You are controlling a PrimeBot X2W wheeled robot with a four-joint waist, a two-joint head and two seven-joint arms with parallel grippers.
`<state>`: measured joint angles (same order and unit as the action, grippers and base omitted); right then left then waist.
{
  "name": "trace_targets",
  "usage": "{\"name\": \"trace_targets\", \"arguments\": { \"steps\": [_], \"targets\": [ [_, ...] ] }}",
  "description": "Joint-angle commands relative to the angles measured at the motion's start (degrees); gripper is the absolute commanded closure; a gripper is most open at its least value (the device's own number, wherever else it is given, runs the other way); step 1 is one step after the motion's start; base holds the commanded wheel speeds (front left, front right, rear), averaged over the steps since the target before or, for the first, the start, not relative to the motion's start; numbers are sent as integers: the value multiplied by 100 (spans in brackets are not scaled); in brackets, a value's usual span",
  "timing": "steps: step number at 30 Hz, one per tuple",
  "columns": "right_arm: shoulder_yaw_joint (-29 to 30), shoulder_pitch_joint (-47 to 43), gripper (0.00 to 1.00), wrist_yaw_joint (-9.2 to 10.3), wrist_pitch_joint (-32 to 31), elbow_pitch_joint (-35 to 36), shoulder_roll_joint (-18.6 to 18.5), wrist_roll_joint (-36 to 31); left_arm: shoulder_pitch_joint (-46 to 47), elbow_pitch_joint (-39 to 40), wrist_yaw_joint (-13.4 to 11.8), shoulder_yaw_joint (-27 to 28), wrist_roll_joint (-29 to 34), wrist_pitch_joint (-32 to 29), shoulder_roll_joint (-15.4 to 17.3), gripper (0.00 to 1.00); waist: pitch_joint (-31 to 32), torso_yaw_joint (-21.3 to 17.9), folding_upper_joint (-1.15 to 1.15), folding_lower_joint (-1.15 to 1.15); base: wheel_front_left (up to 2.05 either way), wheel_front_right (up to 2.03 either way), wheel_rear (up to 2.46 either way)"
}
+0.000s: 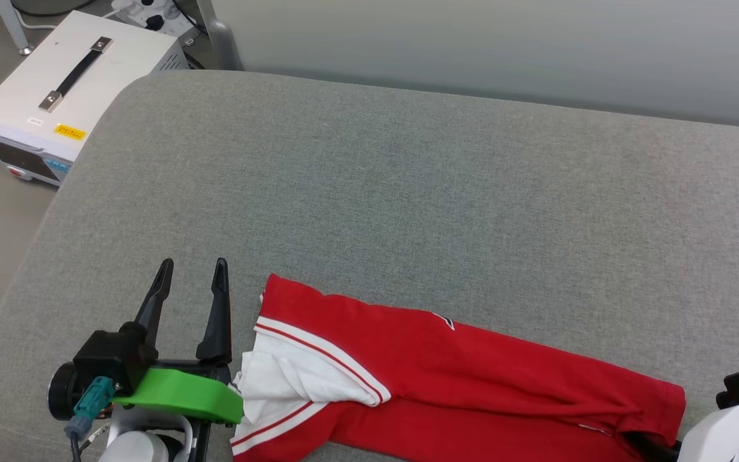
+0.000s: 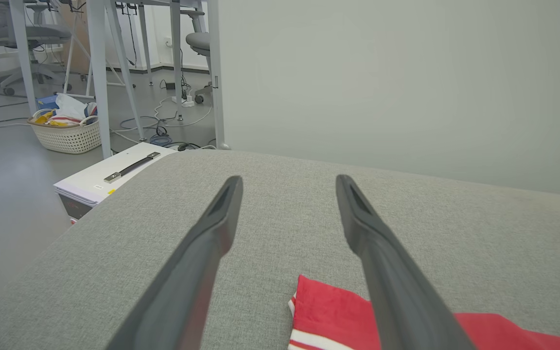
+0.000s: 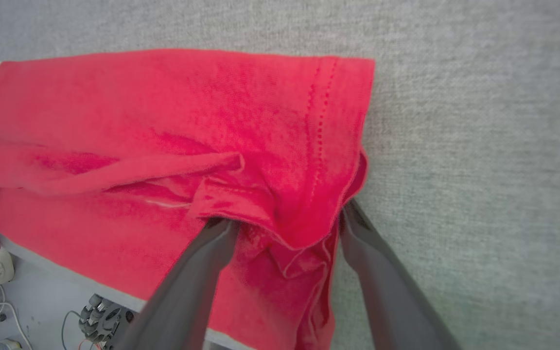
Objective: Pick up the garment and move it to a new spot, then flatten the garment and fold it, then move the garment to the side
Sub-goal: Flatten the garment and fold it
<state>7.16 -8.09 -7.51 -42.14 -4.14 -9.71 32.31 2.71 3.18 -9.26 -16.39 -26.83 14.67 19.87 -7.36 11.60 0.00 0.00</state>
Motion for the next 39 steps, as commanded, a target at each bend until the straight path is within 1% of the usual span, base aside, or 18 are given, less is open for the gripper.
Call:
{"name": "trace_targets", "arguments": {
  "steps": [1, 5, 9, 12, 16, 20, 24, 29, 31, 33, 35, 38, 39],
  "targets": [
    [-148, -6, 100, 2, -135, -216, 104, 66, -61, -21, 42, 41, 66, 32, -54, 0, -7, 2, 0, 0, 0, 0, 0],
    [-177, 41, 100, 2, -101, -185, 113, 102, -74, -62, 99, 103, 135, 32, -121, 0, 6, -12, 0, 0, 0, 0, 0],
    [-199, 133, 100, 2, 54, -17, 31, 156, -130, -105, 134, 160, 190, 32, -160, 0, 68, -53, 0, 0, 0, 0, 0],
    [-181, 244, 100, 2, 168, 136, -88, 172, -194, -135, 136, 198, 230, 32, -167, 0, 150, -109, 0, 0, 0, 0, 0],
    [-47, 389, 100, 2, 85, 194, -276, 159, -305, -139, 118, 240, 282, 32, -159, 0, 275, -205, 0, 0, 0, 0, 0],
    [235, 518, 100, 2, -93, 113, -460, 175, -390, -118, 102, 258, 313, 32, -154, 0, 356, -291, 0, 0, 0, 0, 0],
    [746, 598, 100, 2, -293, 16, -615, 135, -434, -101, 106, 249, 340, 32, -148, 0, 394, -354, 0, 0, 0, 0, 0],
    [1391, 641, 100, 2, -621, -33, -695, 79, -478, -99, 107, 217, 366, 32, -165, 0, 427, -414, 0, 0, 0, 0, 0],
    [1579, 648, 100, 2, -792, -14, -673, 89, -494, -101, 113, 207, 365, 32, -170, 0, 438, -432, 0, 0, 0, 0, 0],
    [1713, 699, 100, 2, -984, 53, -546, 234, -514, -102, 113, 207, 365, 32, -168, 0, 452, -450, 0, 0, 0, 0, 0],
    [1907, 790, 100, 2, -1342, 71, -235, 571, -534, -106, 111, 206, 364, 32, -163, 0, 473, -463, 0, 0, 0, 0, 0],
    [2214, 978, 100, 2, -2190, 101, 343, 1304, -541, -110, 113, 190, 363, 32, -155, 0, 509, -464, 0, 0, 0, 0, 0],
    [2285, 1033, 100, 2, -2392, 131, 438, 1500, -537, -109, 115, 182, 364, 31, -152, 0, 519, -454, 0, 0, 0, 0, 0]
  ]
}}
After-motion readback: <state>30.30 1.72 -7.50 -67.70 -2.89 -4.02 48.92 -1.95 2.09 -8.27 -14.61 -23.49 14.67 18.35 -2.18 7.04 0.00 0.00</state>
